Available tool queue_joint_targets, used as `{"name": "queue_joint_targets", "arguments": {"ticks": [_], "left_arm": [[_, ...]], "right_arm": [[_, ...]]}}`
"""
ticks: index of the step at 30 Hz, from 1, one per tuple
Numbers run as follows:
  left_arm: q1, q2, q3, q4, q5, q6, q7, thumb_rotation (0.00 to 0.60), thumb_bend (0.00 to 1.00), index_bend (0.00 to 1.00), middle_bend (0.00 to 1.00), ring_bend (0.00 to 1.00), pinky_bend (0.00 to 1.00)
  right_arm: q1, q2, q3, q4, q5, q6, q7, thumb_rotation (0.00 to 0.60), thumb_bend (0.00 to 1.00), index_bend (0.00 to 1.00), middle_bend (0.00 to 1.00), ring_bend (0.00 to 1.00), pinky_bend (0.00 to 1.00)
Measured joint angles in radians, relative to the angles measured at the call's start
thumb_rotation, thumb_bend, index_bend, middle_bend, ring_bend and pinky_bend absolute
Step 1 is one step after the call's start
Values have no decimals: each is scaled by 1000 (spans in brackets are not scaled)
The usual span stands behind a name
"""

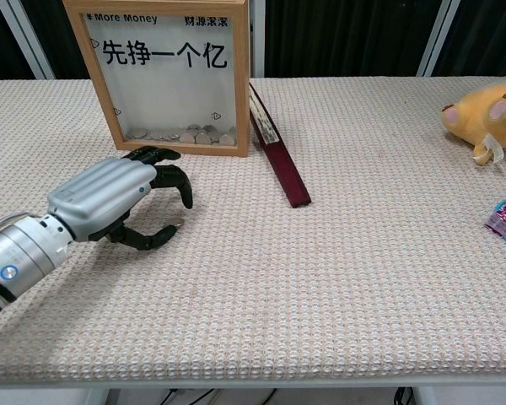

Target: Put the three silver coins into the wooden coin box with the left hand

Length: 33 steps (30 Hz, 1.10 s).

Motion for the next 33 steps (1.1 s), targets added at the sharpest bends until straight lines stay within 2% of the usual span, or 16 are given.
{"name": "queue_joint_targets", "arguments": {"ticks": [15, 33], "left_arm": [[-1, -49, 4, 107, 29, 51, -37, 600, 309, 471, 302, 72, 16], [-5, -43, 5, 109, 32, 61, -72, 600, 371, 516, 310, 73, 17]], "right_arm": [[1, -1, 0, 6, 3, -5, 3, 600, 242, 0, 0, 0, 0], [4, -2, 0, 2, 3, -10, -5, 600, 242, 0, 0, 0, 0]]}}
